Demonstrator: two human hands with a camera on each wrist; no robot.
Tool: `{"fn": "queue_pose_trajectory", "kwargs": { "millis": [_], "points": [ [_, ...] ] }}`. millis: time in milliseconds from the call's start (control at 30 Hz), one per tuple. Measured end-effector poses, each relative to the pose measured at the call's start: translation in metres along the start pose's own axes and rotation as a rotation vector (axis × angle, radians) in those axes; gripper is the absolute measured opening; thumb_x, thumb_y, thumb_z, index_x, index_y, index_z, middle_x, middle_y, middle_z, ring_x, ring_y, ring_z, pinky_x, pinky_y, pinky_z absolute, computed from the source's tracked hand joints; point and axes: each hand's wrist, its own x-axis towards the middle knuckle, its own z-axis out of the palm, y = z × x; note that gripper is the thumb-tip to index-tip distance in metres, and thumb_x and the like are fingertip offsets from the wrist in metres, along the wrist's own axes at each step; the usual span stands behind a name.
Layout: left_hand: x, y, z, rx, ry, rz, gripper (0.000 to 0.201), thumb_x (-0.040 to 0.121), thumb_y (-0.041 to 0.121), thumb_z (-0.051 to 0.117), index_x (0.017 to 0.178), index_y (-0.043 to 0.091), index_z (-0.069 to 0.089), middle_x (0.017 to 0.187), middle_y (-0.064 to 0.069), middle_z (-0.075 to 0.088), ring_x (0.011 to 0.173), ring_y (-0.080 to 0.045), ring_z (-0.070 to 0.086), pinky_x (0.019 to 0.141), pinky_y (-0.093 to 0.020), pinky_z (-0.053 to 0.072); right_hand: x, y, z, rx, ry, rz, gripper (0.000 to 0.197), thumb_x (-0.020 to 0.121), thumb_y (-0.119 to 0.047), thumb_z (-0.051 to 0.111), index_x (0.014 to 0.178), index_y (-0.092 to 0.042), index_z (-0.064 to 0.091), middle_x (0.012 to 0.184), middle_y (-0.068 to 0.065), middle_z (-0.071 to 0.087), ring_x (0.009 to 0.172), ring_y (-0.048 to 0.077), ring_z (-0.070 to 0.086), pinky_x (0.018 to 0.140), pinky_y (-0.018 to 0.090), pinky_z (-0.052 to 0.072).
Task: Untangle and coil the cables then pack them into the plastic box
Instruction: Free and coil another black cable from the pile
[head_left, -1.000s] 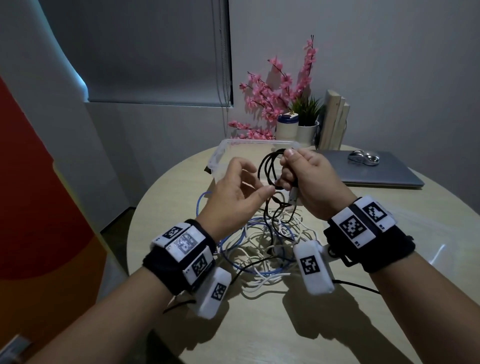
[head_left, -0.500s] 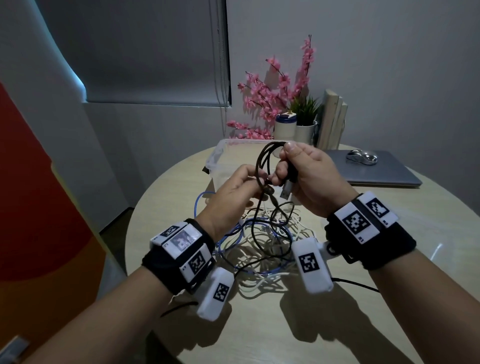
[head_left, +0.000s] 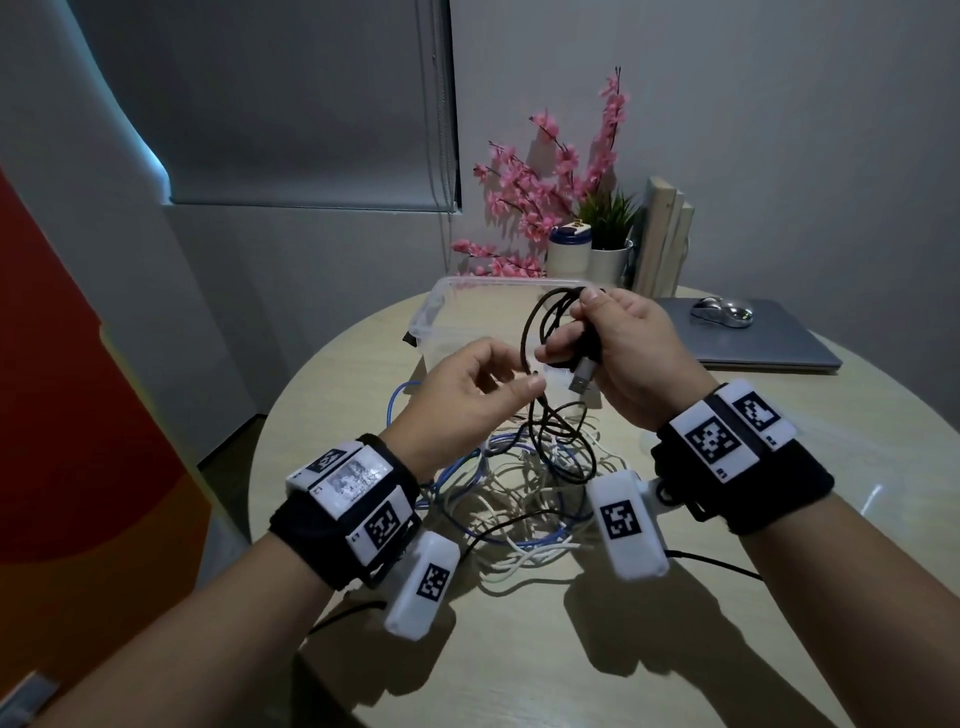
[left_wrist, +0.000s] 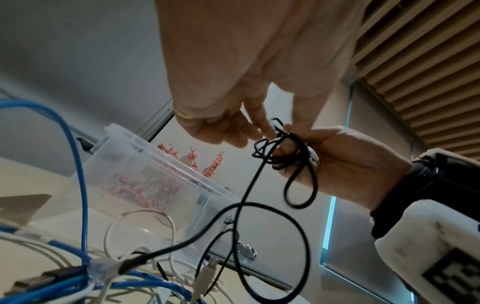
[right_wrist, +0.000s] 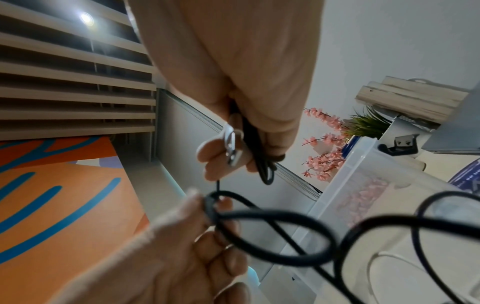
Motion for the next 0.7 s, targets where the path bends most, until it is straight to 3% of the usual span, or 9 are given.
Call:
{"fn": "queue_pose_trajectory", "kwargs": {
  "millis": [100,233,367,433,533,600,700],
  "points": [
    [0.002,-0.005,0.002,-0.015,-0.009,-0.055,0.012,0.079,0.021,0.068,0.085,0.015,0.06,0.079,-0.01,0.059,0.072,-0.019,0.053,0.072,-0.032,0.044,-0.002,-0.001,0.002,0.03,-0.025,0.021,0.023,0.104,-0.017,0.029,0.086,-0.008,0.04,0.051,0.004,0.062,0.059,0.025,0.068,0.07,0.041,0.05],
    [0.001,-0.005,0.002,-0.07,-0.032,-0.109,0.01,0.096,0.001,0.044,0.094,0.011,0.049,0.078,-0.01,0.068,0.071,-0.013,0.065,0.065,-0.015,0.049,-0.001,-0.002,0.002,0.04,-0.021,0.005,0.021,0.104,-0.015,0.027,0.087,-0.009,0.038,0.055,0.008,0.065,0.062,0.026,0.07,0.074,0.039,0.053],
    [0.0,-0.007,-0.006,-0.03,-0.053,-0.099,0.009,0.096,0.005,0.049,0.09,0.008,0.055,0.073,-0.006,0.065,0.08,-0.023,0.067,0.081,-0.03,0.054,0.002,-0.002,-0.001,0.051,0.02,-0.002,0.023,0.104,-0.014,0.028,0.083,-0.01,0.039,0.057,0.009,0.068,0.059,0.024,0.07,0.077,0.042,0.05],
    [0.001,-0.008,-0.008,-0.04,-0.016,-0.108,0.012,0.096,0.005,0.051,0.086,0.009,0.055,0.072,-0.005,0.063,0.075,-0.021,0.067,0.079,-0.032,0.055,0.002,-0.001,-0.002,0.026,0.022,-0.002,0.025,0.104,-0.014,0.027,0.082,-0.01,0.039,0.056,0.007,0.068,0.057,0.024,0.068,0.072,0.043,0.048],
    [0.004,-0.004,-0.009,-0.163,0.049,-0.097,0.017,0.097,0.003,0.047,0.083,0.011,0.051,0.07,-0.004,0.054,0.06,-0.012,0.06,0.063,-0.022,0.054,0.002,0.002,-0.002,-0.13,0.023,-0.012,0.027,0.103,-0.015,0.03,0.08,-0.01,0.042,0.044,-0.005,0.052,0.044,0.016,0.051,0.052,0.032,0.037],
    [0.006,0.002,-0.008,-0.212,0.062,-0.067,0.018,0.099,0.005,0.044,0.083,0.013,0.049,0.07,-0.002,0.052,0.056,-0.008,0.055,0.059,-0.02,0.049,0.0,0.004,0.0,-0.217,-0.009,0.006,0.028,0.103,-0.015,0.033,0.078,-0.01,0.045,0.04,-0.009,0.036,0.039,0.007,0.034,0.048,0.026,0.029],
    [0.01,0.009,-0.009,-0.28,0.058,-0.039,0.019,0.101,0.01,0.039,0.085,0.014,0.046,0.071,0.0,0.05,0.056,-0.005,0.052,0.058,-0.019,0.044,-0.005,0.008,0.002,-0.287,-0.092,0.055,0.024,0.102,-0.017,0.038,0.085,-0.008,0.053,0.04,-0.012,0.031,0.037,0.004,0.027,0.05,0.025,0.028]
  ]
}}
